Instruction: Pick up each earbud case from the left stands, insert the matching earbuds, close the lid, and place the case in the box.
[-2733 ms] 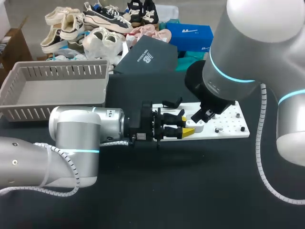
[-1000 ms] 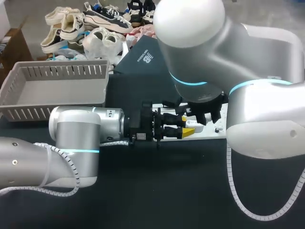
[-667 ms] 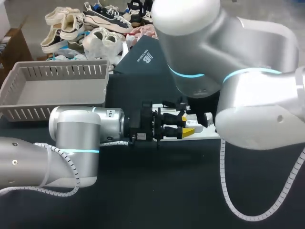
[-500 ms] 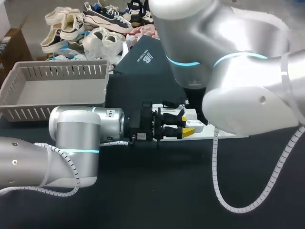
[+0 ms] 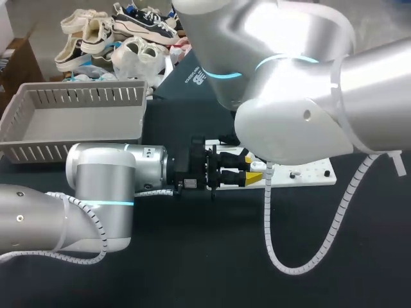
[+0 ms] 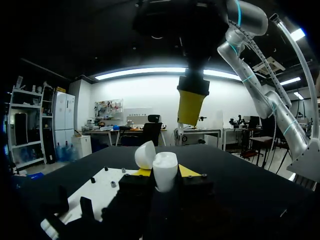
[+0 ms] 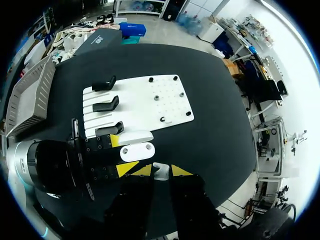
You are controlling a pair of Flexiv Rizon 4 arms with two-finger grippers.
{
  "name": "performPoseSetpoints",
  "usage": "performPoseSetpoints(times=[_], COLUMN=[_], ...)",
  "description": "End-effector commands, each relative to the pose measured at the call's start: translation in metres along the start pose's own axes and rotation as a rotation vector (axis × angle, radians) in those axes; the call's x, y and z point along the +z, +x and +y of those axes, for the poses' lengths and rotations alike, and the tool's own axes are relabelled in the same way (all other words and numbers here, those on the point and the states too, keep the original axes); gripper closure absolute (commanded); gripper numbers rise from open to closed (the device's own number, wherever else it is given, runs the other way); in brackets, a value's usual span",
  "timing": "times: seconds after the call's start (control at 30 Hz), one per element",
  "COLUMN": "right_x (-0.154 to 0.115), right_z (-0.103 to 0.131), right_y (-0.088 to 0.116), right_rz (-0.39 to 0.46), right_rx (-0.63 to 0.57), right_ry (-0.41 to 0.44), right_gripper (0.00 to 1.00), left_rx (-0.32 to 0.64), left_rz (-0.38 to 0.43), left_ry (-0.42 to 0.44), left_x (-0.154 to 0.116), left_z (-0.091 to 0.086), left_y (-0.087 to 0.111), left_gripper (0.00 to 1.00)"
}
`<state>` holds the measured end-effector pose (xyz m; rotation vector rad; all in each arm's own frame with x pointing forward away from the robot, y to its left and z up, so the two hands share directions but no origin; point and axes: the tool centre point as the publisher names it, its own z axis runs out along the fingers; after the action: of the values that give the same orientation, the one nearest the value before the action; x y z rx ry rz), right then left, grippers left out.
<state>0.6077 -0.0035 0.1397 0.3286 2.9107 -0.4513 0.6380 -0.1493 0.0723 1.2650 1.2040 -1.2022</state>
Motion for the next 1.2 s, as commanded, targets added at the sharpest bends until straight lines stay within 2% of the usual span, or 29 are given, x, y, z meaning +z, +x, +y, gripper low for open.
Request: performPoseSetpoints(times=[0.03,0.27,0.4,0.6,0.87,1.2], right_x=[0.0,0.0,0.0,0.002,0.008,0.017], right_z=[-0.001,-0.001,0.016,0.024,0.019,0.01], right_y=[0.001,0.001,-0.001,-0.008,-0.01,-0.01], right_rz=[-0.004,-0.004,0.009,0.032,0.057,0.037], right_rx=[0.003,0.003,0.013,0.105,0.16,0.205], right_ry=[-0.001,-0.001,0.03,0.072,0.091,0.104], right_gripper=[1.0,1.0,1.0,1.0,1.0,1.0], left_rx=[0.002,0.002,0.002,0.002,0.002,0.002], left_rz=[0.0,0.0,0.0,0.0,0.0,0.0], left_ry=[-0.006,-0.006,-0.006,-0.006,-0.006,-0.006], left_x=[0.0,0.0,0.0,0.0,0.0,0.0], left_z=[-0.002,-0.002,-0.002,-0.002,-0.002,-0.002], left_y=[0.0,0.0,0.0,0.0,0.0,0.0], left_gripper=[1.0,1.0,1.0,1.0,1.0,1.0])
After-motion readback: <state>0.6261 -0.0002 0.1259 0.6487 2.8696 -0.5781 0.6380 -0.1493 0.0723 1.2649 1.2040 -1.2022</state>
